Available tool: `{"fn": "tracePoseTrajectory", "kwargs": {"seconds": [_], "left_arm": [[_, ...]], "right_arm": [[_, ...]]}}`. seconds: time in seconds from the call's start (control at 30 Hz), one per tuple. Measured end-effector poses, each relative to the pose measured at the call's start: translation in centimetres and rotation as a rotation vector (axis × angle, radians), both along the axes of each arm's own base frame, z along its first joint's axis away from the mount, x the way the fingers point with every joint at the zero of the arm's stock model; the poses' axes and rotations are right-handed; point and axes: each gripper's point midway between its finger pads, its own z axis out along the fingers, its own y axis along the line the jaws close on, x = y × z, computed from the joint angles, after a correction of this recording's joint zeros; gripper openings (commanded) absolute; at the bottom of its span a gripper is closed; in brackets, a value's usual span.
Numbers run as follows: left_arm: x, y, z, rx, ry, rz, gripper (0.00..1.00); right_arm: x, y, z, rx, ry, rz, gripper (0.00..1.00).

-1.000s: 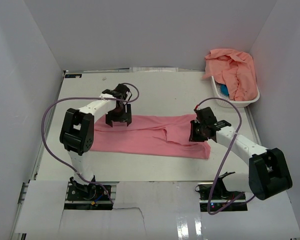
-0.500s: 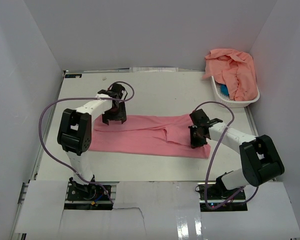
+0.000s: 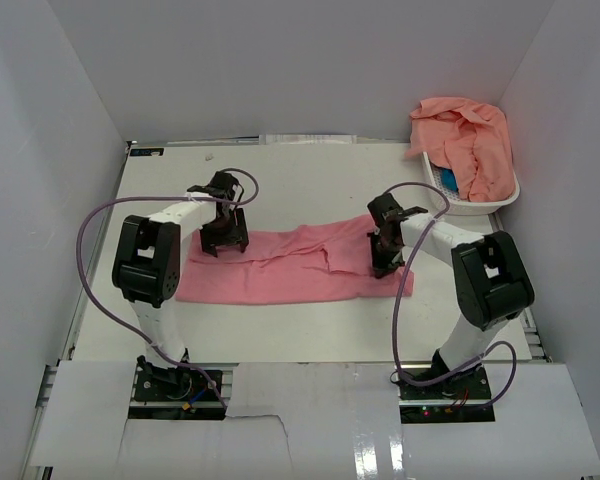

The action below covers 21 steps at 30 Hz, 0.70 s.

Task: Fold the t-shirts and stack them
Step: Rotate the tshirt 90 degrees

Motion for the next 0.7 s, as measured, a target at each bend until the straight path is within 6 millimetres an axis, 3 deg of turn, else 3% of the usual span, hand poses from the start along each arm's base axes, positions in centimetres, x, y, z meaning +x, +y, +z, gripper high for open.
{"fn": "tracePoseTrajectory", "kwargs": {"seconds": [0.17,0.4,0.7], "left_arm": [[-0.2,-0.1,-0.1,-0.034,-0.018,0.005,0.82],[-1.4,-0.6,0.2,-0.089,-0.045,0.09,0.82],[-7.3,-2.5,0.6,-0.248,0.001,0.228,0.83]], "right_arm": [[4.8,1.0,0.1,0.034,-0.009,-0.012,0.08],[13.1,1.7,0.4,0.098,-0.068,-0.036,0.08],[24.9,4.1,0.8,0.264,-0.193,-0.014,0.08]]}}
